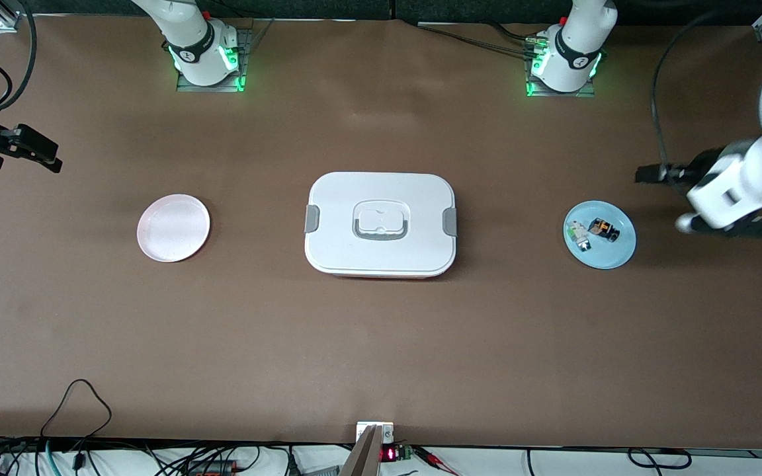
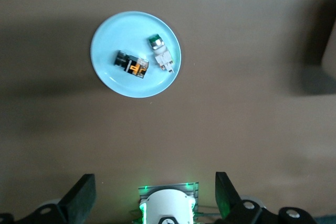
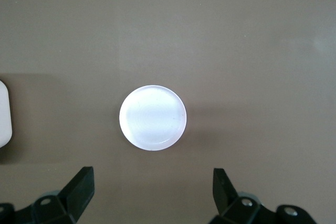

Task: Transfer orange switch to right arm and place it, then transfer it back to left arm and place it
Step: 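Reach the left gripper down to the black-orange switch on the blue plate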

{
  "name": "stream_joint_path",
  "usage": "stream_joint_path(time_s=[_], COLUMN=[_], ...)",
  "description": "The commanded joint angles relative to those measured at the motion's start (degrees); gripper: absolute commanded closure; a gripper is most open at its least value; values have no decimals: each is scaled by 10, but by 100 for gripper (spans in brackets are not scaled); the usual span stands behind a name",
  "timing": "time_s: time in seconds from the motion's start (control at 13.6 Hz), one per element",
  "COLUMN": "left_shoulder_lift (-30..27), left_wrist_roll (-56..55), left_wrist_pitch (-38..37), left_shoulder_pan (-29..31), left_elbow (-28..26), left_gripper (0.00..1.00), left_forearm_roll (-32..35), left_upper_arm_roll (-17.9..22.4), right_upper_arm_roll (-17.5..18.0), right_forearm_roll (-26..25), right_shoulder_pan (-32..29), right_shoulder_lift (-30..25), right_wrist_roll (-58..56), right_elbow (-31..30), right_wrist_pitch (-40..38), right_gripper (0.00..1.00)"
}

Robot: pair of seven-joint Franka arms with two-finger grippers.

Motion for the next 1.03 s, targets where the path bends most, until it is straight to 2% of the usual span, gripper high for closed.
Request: stream_joint_path(time_s=[0.0,0.07,0.37,0.52,0.96], left_shoulder_lift=[60,69,70,68,69], left_wrist_roll=[71,111,213,271,331], left_wrist_pitch=[16,36,171,245,410], left_shoulder_pan=[1,-1,-1,4,25], left_elbow=[3,-11,-129,-173,-278], left_gripper=[0,0,0,0,0], left_forearm_roll=[14,13,14,33,38], left_upper_arm_roll=[-4,-5,-4,-4,-2], right_upper_arm_roll=[0,0,0,0,0], right_forearm_roll=[6,6,6,6,6], right_shoulder_pan=[-2,-2,-3,-2,-2], right_shoulder_lift=[-1,-1,0,1,1], right_wrist_roll=[-3,-6,-8,-8,-8], right_elbow=[2,2,2,2,2], right_wrist_pitch=[-6,-6,-6,-6,-6], right_gripper=[0,0,0,0,0])
